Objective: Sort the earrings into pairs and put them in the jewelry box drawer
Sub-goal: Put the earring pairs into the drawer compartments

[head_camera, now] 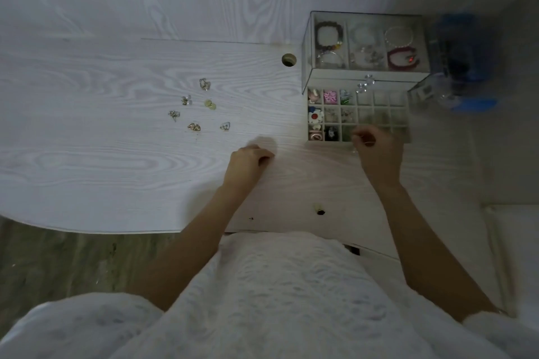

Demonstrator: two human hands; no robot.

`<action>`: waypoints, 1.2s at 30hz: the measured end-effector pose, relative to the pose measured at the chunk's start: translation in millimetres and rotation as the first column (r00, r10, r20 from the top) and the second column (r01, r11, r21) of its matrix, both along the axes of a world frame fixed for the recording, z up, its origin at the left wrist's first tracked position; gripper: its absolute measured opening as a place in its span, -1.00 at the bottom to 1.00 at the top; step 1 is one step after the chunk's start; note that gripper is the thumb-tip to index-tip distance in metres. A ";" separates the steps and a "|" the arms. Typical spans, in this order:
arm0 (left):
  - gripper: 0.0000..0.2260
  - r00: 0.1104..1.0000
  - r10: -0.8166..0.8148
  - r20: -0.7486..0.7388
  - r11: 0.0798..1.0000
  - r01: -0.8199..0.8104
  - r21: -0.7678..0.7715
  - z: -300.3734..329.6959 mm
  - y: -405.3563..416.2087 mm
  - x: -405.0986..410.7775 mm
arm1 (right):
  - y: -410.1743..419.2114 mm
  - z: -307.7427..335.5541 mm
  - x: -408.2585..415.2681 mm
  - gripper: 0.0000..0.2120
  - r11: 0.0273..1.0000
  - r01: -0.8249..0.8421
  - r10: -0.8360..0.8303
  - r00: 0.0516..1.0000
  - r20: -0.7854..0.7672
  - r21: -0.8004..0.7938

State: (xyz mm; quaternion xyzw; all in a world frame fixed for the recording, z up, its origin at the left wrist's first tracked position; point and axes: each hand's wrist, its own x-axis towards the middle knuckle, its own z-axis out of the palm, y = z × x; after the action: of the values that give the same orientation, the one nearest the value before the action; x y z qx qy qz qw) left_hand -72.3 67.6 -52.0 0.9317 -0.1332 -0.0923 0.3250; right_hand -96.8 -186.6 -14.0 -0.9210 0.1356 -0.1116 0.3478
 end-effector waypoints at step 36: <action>-0.82 0.903 -0.423 0.068 0.902 0.414 0.121 22.1 -203.8 93.0 | -61.9 -43.6 -17.1 -0.64 0.986 -0.064 0.056 0.997 -0.060 -0.152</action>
State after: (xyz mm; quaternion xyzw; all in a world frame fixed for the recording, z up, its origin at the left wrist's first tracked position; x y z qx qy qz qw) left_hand 20.8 -136.2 -29.8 0.9002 -0.3401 -0.1237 0.2422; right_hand -114.0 -248.5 -57.6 -0.9515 0.1084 -0.0856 0.2748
